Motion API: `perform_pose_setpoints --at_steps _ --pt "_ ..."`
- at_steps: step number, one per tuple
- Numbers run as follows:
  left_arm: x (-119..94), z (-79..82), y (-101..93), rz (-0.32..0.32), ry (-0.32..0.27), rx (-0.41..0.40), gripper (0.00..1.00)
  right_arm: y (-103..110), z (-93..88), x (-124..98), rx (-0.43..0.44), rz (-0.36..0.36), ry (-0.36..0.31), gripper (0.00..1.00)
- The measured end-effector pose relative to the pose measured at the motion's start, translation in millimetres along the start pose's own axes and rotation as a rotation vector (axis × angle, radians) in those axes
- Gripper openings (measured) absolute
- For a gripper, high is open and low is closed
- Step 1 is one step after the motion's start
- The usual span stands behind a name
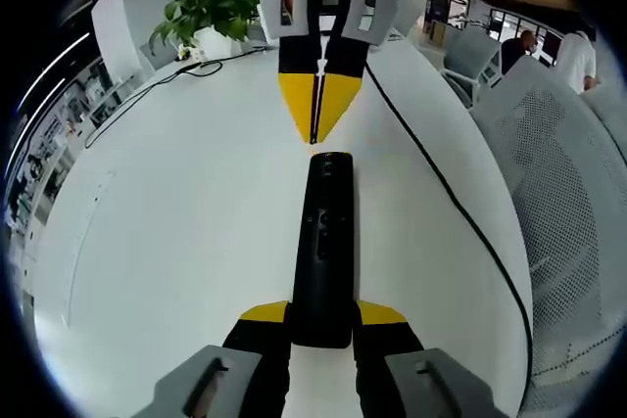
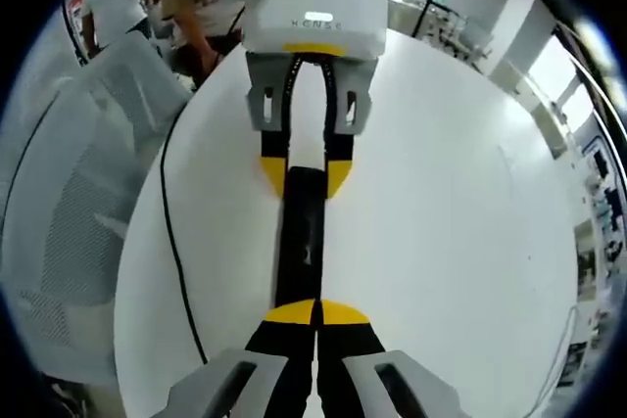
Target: Press the specified remote control buttons in sequence, fully releasing each button before pressing the next.
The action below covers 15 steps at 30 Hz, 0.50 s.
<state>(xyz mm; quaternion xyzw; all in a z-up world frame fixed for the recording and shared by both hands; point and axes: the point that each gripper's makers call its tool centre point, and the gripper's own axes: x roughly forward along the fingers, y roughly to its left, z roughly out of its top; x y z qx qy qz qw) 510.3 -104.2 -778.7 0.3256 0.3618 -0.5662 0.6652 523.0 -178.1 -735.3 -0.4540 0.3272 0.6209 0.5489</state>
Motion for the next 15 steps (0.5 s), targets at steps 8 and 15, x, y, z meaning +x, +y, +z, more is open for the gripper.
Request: perform_pose_setpoints --at_steps 8,15 --pt "0 0.2 -0.3 0.000 -0.001 0.001 0.23 2 2.2 4 -0.002 0.011 0.000 0.00" --pt "0 0.4 -0.1 0.001 -0.004 -0.002 0.23 7 2.7 15 0.002 0.030 0.001 0.00"
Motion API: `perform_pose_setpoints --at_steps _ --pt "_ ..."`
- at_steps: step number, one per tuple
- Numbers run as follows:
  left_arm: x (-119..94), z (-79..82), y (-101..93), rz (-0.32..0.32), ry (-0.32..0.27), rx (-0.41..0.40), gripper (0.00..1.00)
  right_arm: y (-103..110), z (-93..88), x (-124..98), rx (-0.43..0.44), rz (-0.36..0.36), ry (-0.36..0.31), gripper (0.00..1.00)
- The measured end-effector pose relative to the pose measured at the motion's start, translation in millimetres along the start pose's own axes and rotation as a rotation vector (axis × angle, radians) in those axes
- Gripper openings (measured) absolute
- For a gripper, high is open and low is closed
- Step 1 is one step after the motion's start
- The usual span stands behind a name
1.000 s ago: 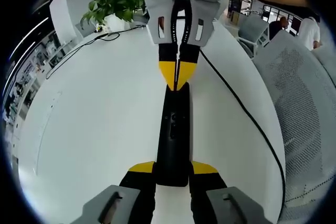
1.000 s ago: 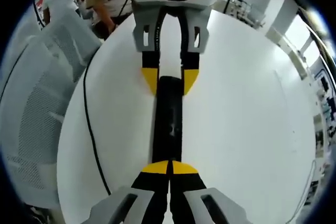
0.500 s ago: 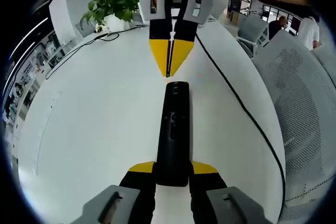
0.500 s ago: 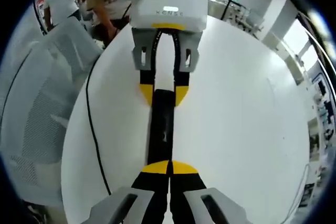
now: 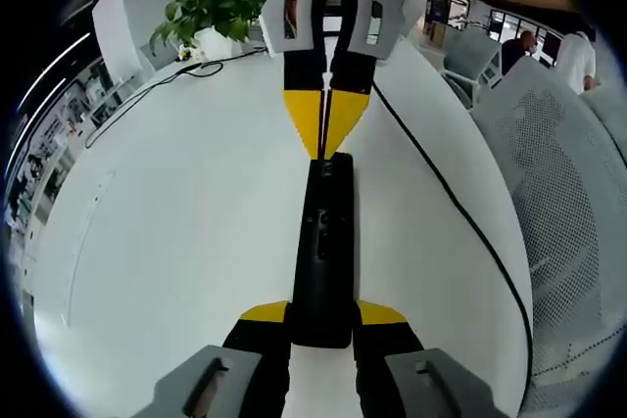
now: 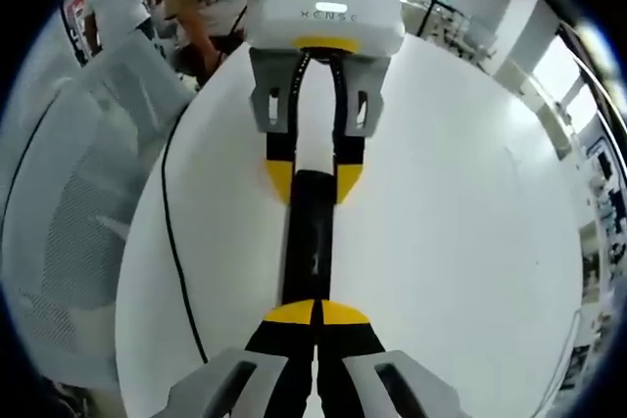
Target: Press the specified remote control buttons in sequence, fully releasing each button before pressing the next.
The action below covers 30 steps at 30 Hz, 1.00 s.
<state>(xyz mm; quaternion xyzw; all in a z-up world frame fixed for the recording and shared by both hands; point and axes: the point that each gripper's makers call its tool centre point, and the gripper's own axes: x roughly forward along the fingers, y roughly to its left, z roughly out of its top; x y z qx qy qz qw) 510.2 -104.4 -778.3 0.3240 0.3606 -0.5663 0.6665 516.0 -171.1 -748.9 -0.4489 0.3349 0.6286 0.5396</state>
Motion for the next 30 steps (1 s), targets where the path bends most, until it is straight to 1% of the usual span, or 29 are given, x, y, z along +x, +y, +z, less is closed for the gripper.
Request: perform_pose_setpoints --at_steps 8,30 --pt "0 0.1 -0.7 -0.001 -0.001 0.001 0.23 1 -0.6 9 -0.002 0.015 0.004 0.00" --pt "0 0.0 -1.0 -0.001 -0.006 0.003 0.23 3 -0.8 19 -0.010 0.042 0.017 0.00"
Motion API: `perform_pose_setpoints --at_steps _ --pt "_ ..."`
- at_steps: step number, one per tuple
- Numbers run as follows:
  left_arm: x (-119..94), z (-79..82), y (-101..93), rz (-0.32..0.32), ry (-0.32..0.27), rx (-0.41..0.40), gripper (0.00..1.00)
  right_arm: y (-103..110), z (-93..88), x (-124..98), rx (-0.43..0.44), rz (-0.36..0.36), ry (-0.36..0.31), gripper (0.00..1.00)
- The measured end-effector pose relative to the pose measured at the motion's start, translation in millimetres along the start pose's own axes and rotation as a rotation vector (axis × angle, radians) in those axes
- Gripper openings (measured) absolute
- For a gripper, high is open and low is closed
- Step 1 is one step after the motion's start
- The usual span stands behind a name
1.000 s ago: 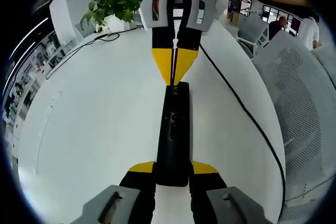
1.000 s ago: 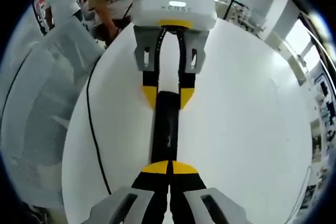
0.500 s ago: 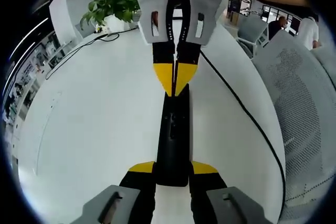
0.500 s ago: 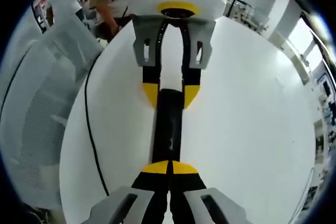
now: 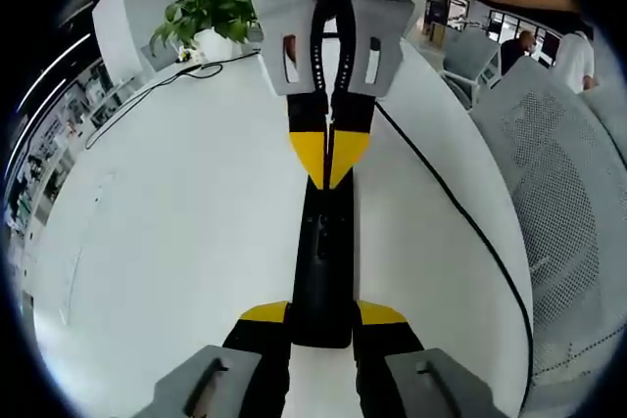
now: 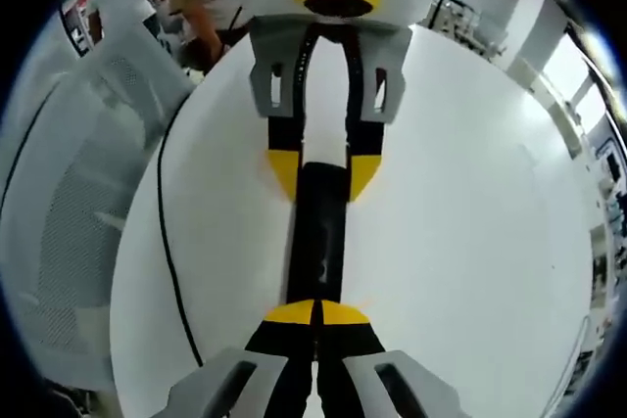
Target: Press the specified remote control buttons in sequence, fully releasing each button before pressing the next.
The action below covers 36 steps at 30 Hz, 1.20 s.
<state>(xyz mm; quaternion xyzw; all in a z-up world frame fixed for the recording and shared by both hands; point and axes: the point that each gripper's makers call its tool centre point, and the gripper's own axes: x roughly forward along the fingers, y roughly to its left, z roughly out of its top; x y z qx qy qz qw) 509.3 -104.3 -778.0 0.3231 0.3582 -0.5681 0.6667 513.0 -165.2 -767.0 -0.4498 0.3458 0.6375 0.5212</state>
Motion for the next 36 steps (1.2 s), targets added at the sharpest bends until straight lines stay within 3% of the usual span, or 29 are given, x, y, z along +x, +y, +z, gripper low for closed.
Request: perform_pose_setpoints --at_steps 36 --pt "0.4 0.3 -0.3 -0.001 -0.006 -0.003 0.23 -1.0 -1.8 5.8 0.002 0.035 0.046 0.00"
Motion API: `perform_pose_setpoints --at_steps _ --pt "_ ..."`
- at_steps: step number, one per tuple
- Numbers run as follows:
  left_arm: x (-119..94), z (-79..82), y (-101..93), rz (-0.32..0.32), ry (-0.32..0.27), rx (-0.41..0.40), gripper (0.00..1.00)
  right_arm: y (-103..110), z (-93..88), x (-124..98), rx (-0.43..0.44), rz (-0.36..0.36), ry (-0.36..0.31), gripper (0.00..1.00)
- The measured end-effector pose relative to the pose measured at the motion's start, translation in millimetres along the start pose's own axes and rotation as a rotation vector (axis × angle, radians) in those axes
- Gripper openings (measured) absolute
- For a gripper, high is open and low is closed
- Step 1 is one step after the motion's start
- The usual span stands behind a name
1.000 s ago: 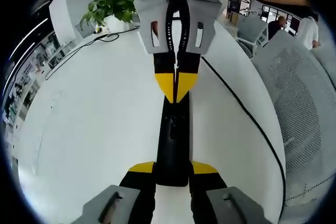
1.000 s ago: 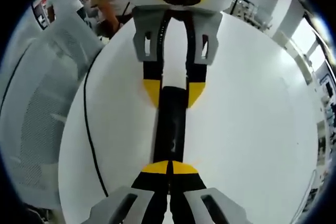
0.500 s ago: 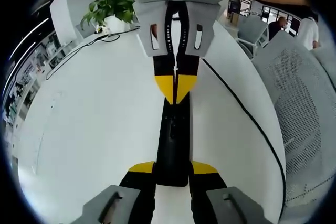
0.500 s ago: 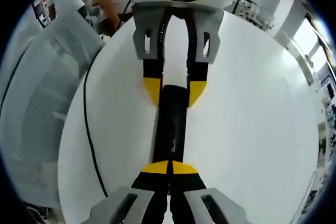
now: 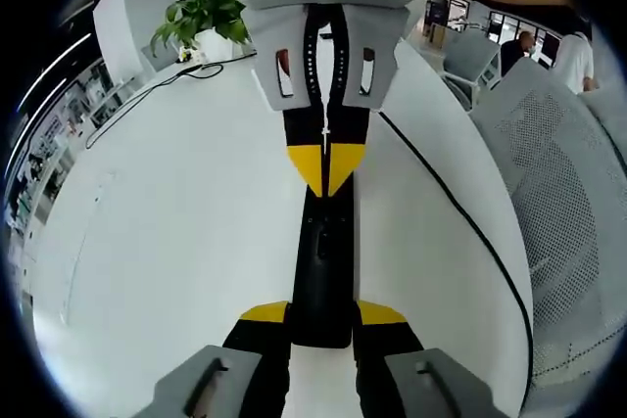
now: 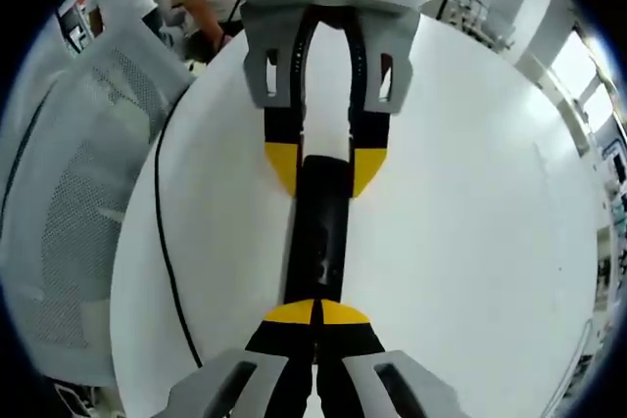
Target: Press the specified remote control buttons in sequence, fully releasing each button before pressing the next.
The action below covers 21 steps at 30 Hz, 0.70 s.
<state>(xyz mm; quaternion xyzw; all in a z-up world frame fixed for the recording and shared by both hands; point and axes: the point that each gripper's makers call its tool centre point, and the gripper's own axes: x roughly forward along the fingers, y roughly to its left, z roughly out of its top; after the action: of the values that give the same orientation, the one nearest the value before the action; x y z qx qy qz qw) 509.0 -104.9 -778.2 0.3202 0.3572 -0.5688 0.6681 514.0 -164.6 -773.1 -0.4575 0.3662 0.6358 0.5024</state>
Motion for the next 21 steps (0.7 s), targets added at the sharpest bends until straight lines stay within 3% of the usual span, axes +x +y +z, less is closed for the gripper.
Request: perform_pose_setpoints --at_steps 13,21 --pt "0.3 0.2 0.1 0.000 -0.002 0.001 0.23 0.7 -0.4 0.1 0.000 0.003 0.015 0.00" --pt "0.1 0.0 0.0 0.001 -0.002 0.001 0.23 0.1 -0.8 -1.3 0.024 -0.002 -0.021 0.00"
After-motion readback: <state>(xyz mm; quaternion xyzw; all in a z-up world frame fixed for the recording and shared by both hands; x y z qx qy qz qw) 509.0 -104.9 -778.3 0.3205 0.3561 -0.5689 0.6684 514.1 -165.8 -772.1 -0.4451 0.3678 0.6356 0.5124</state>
